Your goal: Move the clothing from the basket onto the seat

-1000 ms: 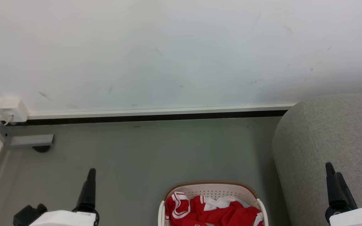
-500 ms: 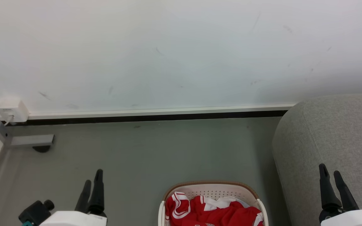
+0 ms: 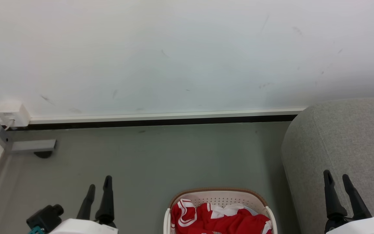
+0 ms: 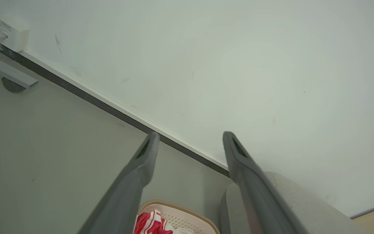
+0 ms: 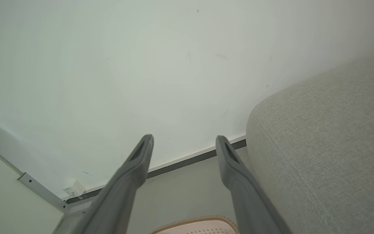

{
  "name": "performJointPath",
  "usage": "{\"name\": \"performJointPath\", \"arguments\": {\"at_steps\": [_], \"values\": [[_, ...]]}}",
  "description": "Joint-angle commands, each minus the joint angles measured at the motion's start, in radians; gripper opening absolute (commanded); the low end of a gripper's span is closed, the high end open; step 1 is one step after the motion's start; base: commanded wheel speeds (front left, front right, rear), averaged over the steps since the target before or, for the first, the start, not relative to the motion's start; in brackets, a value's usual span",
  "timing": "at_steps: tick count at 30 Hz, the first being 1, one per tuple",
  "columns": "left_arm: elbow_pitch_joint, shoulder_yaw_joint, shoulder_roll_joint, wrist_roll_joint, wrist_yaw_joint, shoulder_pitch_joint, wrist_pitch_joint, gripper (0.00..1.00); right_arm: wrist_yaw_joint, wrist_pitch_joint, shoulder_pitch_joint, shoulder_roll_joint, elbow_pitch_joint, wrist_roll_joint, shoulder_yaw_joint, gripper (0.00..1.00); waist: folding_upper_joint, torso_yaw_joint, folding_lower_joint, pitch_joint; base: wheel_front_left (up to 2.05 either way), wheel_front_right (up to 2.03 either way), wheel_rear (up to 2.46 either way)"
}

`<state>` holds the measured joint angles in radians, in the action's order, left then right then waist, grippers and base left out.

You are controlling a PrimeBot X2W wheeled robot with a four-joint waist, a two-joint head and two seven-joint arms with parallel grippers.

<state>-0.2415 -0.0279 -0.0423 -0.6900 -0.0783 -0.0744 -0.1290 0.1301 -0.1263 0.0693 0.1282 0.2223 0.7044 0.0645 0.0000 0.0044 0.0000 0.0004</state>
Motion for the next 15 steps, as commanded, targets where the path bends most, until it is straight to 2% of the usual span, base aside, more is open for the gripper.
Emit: {"name": "performJointPath", "arguments": {"at_steps": [1, 15], "values": [[0.013, -0.002, -0.008, 0.039, 0.003, -0.001, -0.009, 1.00, 0.001, -0.012, 0.002, 0.012, -0.011, -0.033, 0.004, 1.00, 0.0000, 0.000, 0.0000, 0.000, 0.00, 0.00, 0.00], [0.019, -0.018, -0.009, 0.190, 0.010, 0.002, -0.046, 1.00, 0.001, -0.049, -0.004, 0.020, -0.009, -0.161, 0.015, 1.00, 0.0000, 0.001, 0.0000, 0.000, 0.00, 0.00, 0.00]]}}
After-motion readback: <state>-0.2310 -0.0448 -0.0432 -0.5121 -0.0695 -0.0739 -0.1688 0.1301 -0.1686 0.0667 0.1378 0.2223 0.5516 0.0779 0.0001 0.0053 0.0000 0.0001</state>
